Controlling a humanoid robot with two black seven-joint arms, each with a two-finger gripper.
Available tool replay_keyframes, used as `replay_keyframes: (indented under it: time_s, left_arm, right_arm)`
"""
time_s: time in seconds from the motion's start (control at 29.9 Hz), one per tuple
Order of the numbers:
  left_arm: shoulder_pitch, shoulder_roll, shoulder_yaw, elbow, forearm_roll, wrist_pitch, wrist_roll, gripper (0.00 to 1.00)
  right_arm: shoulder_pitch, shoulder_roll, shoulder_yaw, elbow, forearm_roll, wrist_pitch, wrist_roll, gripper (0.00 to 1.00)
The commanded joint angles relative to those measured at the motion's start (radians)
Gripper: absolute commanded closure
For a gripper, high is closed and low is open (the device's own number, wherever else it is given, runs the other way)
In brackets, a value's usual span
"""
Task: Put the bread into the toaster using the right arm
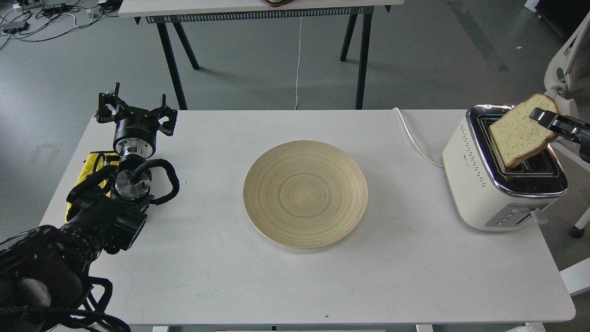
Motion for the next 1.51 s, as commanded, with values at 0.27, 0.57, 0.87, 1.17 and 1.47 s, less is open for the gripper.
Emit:
replay_keyframes:
  time_s: [0.27,0.57,0.87,1.17,1.47]
  left_arm:
    - [0.000,0.001,0.000,0.000,0.000,0.000,0.000,0.00]
    - [0.000,0.001,0.000,0.000,0.000,0.000,0.000,0.00]
    - [0.000,0.001,0.000,0.000,0.000,0.000,0.000,0.00]
    - [-0.001,0.001,0.000,0.000,0.000,0.000,0.000,0.00]
    - [0.000,0.001,0.000,0.000,0.000,0.000,0.000,0.00]
  right_arm:
    - [0.004,0.013,0.123,0.045,0.076,0.023,-0.003,0.03]
    - [-0.002,0.137,0.372,0.111,0.597,0.194,0.008,0.03]
    - [-0.122,0.605,0.430,-0.209,0.943,0.397,0.175,0.03]
    - [-0.226,0.900,0.634,-0.539,0.955,0.527,0.178,0.02]
    - [-0.251,1.007,0.703,-0.634,0.957,0.527,0.182,0.02]
